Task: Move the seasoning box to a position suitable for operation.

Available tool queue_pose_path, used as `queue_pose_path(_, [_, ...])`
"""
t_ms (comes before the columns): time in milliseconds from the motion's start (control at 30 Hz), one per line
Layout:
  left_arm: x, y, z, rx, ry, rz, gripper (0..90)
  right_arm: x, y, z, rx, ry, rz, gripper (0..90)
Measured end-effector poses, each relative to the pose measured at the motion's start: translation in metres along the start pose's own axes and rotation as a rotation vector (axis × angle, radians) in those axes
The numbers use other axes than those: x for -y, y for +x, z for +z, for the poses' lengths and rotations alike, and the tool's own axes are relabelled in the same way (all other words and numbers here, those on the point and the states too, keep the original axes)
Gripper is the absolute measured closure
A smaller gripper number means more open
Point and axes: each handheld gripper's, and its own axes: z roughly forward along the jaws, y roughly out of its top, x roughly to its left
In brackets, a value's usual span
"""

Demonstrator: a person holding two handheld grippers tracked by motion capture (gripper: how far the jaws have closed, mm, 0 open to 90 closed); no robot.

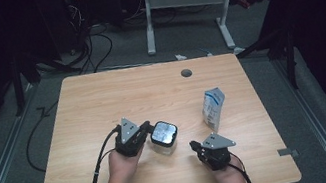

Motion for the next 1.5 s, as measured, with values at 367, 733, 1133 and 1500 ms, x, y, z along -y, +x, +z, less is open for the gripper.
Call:
queue_pose_path(367, [-0.004,-0.003,-0.009,0.016,-0.045,-0.029,90.0,-0.001,0.002,0.002,-0.012,0.006,-0.010,85.9])
queue_pose_path(733, [0.001,-0.009,-0.012,0.021,-0.015,-0.022,90.0,0.001,0.001,0.000,-0.013,-0.005,-0.006,86.0])
queue_pose_path(1133, [0.003,-0.012,-0.012,0.014,-0.016,-0.009,90.0,0.002,0.000,-0.001,-0.019,-0.012,-0.001,86.0])
queue_pose_path(1500, [0.004,-0.010,-0.013,0.022,-0.026,-0.024,90.0,-0.009,0.003,0.003,-0.028,-0.040,-0.005,86.2])
